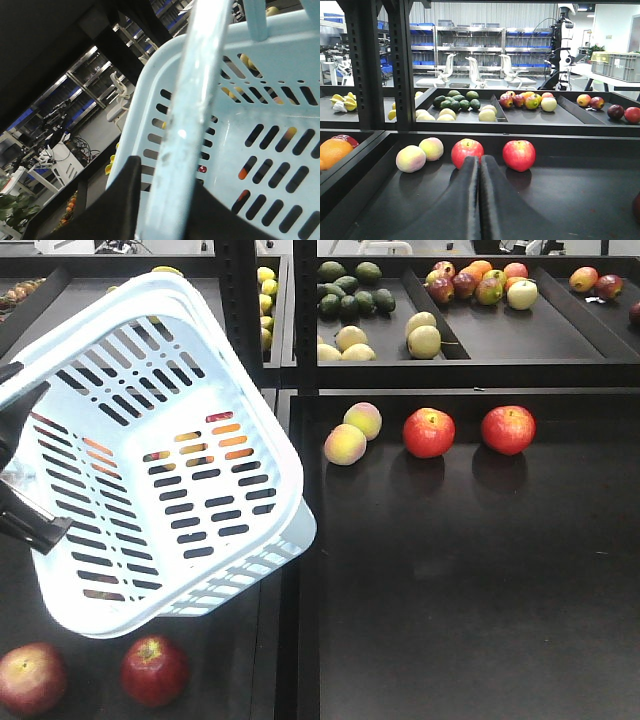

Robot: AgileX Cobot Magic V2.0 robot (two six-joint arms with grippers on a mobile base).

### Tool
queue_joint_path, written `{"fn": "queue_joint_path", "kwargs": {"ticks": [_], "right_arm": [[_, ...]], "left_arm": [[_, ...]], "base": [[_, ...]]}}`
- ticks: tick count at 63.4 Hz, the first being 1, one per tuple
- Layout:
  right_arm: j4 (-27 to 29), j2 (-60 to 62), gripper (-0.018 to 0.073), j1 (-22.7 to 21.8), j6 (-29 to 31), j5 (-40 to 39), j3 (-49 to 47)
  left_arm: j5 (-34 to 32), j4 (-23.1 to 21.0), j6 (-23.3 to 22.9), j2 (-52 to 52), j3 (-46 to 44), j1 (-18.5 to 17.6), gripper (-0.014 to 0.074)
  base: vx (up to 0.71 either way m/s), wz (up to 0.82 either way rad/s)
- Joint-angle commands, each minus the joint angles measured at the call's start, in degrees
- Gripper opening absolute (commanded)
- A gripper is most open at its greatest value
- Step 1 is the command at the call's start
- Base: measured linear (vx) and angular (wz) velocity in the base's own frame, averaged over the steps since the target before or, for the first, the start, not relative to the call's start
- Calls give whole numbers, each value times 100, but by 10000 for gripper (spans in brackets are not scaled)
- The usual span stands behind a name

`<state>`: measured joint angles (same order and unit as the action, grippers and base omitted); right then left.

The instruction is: Pick three apples into basket with both arms

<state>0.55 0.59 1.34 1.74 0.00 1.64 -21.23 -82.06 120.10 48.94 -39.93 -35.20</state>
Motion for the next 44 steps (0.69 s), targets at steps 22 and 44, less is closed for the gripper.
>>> {"fn": "queue_joint_path", "kwargs": {"ticks": [22, 44], "right_arm": [[-55, 64, -9, 5, 27, -409, 84], [-55, 64, -9, 5, 27, -409, 84]], "left_arm": [[-105, 156, -42, -82, -171, -11, -8], [-105, 156, -42, -82, -171, -11, -8]], "base": [[-3, 4], [-6, 19]]}}
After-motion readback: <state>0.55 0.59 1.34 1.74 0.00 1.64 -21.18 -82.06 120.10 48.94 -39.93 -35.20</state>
